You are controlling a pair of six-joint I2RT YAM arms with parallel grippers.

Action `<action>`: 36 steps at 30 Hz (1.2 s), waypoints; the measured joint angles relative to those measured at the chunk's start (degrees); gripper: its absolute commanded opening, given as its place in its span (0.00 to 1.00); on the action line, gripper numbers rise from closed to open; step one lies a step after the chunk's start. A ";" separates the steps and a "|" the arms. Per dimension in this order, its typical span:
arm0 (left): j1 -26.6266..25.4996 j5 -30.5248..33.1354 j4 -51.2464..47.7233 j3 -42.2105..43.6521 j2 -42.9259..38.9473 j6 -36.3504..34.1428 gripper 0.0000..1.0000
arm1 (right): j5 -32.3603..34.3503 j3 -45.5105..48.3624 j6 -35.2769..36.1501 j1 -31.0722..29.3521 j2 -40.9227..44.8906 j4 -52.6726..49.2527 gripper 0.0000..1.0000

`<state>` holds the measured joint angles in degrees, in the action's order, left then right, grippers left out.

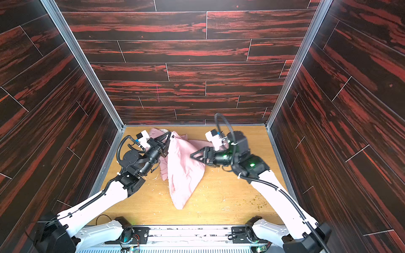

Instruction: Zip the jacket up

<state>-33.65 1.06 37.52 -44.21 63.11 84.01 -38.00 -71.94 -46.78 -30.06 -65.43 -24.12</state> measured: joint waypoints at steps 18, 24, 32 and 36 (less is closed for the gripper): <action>0.00 -0.90 -41.33 7.85 -27.26 -0.42 0.00 | 14.78 -13.38 8.96 7.43 -29.46 -18.82 0.69; 0.00 -0.96 -46.42 15.54 -30.23 2.60 0.00 | 20.52 -14.95 9.44 7.43 -40.41 -17.57 0.70; 0.00 -2.27 -45.62 18.53 -30.53 5.42 0.00 | 26.21 -23.74 12.02 7.41 -50.97 -17.86 0.73; 0.00 -2.69 -44.94 20.83 -30.53 6.69 0.00 | 25.66 -31.65 12.98 7.30 -53.94 -18.27 0.73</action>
<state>-33.65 -1.63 -7.42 -23.38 32.58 90.70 -12.34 -103.59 -33.80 -22.76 -119.37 -42.39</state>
